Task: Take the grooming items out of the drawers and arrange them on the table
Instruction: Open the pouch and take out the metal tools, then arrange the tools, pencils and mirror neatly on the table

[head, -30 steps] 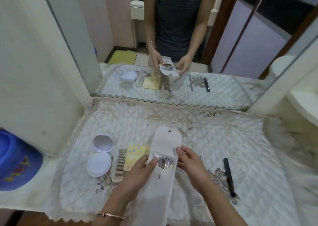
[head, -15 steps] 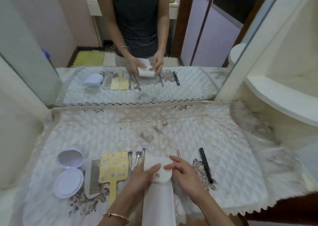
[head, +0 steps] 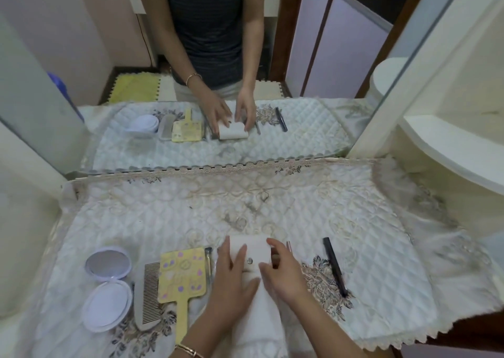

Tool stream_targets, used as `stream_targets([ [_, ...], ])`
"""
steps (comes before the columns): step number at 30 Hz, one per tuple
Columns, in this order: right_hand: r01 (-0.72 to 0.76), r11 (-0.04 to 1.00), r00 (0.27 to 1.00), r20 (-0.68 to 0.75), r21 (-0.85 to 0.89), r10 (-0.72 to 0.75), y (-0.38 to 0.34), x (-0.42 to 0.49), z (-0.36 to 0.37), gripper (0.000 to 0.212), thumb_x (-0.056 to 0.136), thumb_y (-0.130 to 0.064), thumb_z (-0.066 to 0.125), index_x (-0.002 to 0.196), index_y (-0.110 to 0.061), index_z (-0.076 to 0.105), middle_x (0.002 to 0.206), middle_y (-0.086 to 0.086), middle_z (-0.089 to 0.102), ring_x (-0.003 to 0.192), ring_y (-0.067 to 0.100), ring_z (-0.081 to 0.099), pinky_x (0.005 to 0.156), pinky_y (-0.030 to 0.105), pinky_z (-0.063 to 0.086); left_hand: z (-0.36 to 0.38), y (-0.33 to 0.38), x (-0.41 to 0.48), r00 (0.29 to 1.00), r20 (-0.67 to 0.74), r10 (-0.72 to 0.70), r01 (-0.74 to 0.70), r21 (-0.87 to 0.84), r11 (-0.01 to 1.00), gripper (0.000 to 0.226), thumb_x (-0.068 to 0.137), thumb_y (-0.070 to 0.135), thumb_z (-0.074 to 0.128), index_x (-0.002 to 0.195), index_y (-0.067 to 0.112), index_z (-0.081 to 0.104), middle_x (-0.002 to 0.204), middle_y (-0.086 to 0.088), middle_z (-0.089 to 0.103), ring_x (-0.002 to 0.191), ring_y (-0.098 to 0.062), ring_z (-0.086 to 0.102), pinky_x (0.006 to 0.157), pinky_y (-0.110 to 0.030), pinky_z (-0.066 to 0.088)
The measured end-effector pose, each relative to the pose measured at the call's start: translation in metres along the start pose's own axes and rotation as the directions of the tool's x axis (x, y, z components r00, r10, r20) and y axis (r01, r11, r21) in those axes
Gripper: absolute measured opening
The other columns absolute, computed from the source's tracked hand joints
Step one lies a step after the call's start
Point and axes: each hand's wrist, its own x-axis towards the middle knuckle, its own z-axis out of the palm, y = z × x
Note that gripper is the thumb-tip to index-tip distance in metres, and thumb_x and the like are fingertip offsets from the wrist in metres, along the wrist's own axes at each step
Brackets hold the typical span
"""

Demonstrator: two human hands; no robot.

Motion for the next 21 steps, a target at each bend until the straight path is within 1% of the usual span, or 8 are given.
stream_targets([
  [2, 0.015, 0.998, 0.999, -0.036, -0.055, -0.017, 0.001, 0.001, 0.002, 0.046, 0.079, -0.011, 0.063, 0.124, -0.014, 0.051, 0.117, 0.004, 0.060, 0.104, 0.017, 0.057, 0.097, 0.028, 0.043, 0.010, -0.016, -0.008, 0.995, 0.016, 0.103, -0.104, 0.219, 0.970, 0.085, 0.074, 0.067, 0.034, 0.142, 0.026, 0.003, 0.149, 0.008, -0.032, 0.139, -0.016, -0.022, 0.118, -0.037, -0.005],
  [6, 0.039, 0.994, 0.983, -0.173, -0.104, -0.056, 0.006, -0.001, -0.005, 0.027, 0.083, -0.009, 0.059, 0.110, -0.009, 0.060, 0.095, 0.001, 0.055, 0.089, 0.014, 0.054, 0.079, 0.019, 0.039, 0.018, -0.027, -0.010, 0.986, 0.128, 0.107, -0.153, 0.434, 0.888, 0.108, 0.067, 0.078, 0.034, 0.145, 0.010, 0.005, 0.155, -0.004, -0.019, 0.142, -0.020, -0.018, 0.110, -0.032, 0.002],
  [11, -0.067, 0.979, 0.958, -0.286, -0.195, 0.009, 0.023, -0.002, -0.019, 0.024, 0.083, -0.011, 0.060, 0.106, -0.008, 0.055, 0.094, 0.002, 0.049, 0.086, 0.018, 0.050, 0.072, 0.023, 0.034, 0.017, -0.025, -0.007, 0.991, 0.126, 0.046, -0.101, 0.476, 0.874, 0.102, 0.060, 0.076, 0.034, 0.132, 0.004, 0.038, 0.144, -0.009, 0.033, 0.142, -0.020, -0.018, 0.108, -0.037, 0.028],
  [13, -0.107, 0.972, 0.963, -0.266, -0.207, 0.050, 0.029, -0.006, -0.019, 0.023, 0.084, -0.011, 0.059, 0.106, -0.008, 0.053, 0.091, 0.002, 0.052, 0.082, 0.017, 0.050, 0.069, 0.023, 0.035, 0.013, -0.020, -0.009, 0.990, 0.131, 0.046, -0.101, 0.452, 0.886, 0.108, 0.060, 0.074, 0.033, 0.138, 0.001, 0.028, 0.147, -0.012, 0.020, 0.139, -0.016, -0.025, 0.112, -0.042, 0.029],
  [16, -0.133, 0.967, 0.963, -0.260, -0.216, 0.074, 0.032, -0.010, -0.017, 0.018, 0.085, -0.006, 0.054, 0.103, -0.007, 0.058, 0.084, 0.001, 0.055, 0.077, 0.017, 0.051, 0.068, 0.026, 0.039, 0.004, -0.009, -0.013, 0.987, 0.149, 0.060, -0.112, 0.367, 0.924, 0.110, 0.060, 0.074, 0.018, 0.143, 0.007, -0.009, 0.144, -0.005, -0.027, 0.124, -0.007, -0.038, 0.119, -0.037, -0.002],
  [17, -0.128, 0.971, 0.961, -0.266, -0.203, 0.071, 0.031, -0.012, -0.017, 0.016, 0.085, -0.005, 0.053, 0.099, -0.008, 0.060, 0.080, 0.000, 0.056, 0.075, 0.018, 0.053, 0.068, 0.030, 0.045, 0.002, -0.006, -0.012, 0.989, 0.120, 0.086, -0.123, 0.356, 0.926, 0.108, 0.063, 0.075, 0.016, 0.144, 0.007, -0.007, 0.146, -0.007, -0.024, 0.128, -0.009, -0.033, 0.117, -0.032, -0.008],
  [19, -0.067, 0.988, 0.967, -0.254, -0.138, 0.030, 0.024, -0.015, -0.021, 0.014, 0.085, -0.007, 0.054, 0.083, -0.019, 0.060, 0.071, -0.004, 0.057, 0.068, 0.021, 0.057, 0.070, 0.042, 0.053, 0.001, 0.003, -0.009, 0.980, -0.016, 0.200, -0.185, 0.309, 0.933, 0.091, 0.078, 0.071, 0.021, 0.140, 0.004, 0.024, 0.151, -0.016, 0.020, 0.136, -0.016, 0.004, 0.115, -0.024, 0.003],
  [21, 0.020, 0.999, 0.977, -0.211, -0.047, -0.030, 0.016, -0.022, -0.026, 0.020, 0.085, -0.012, 0.057, 0.078, -0.031, 0.057, 0.070, -0.006, 0.058, 0.067, 0.018, 0.059, 0.070, 0.044, 0.055, -0.005, 0.023, -0.005, 0.968, -0.167, 0.186, -0.185, 0.023, 0.983, 0.062, 0.087, 0.052, 0.036, 0.127, 0.006, 0.047, 0.134, -0.012, 0.051, 0.125, -0.014, 0.035, 0.108, -0.017, 0.017],
])
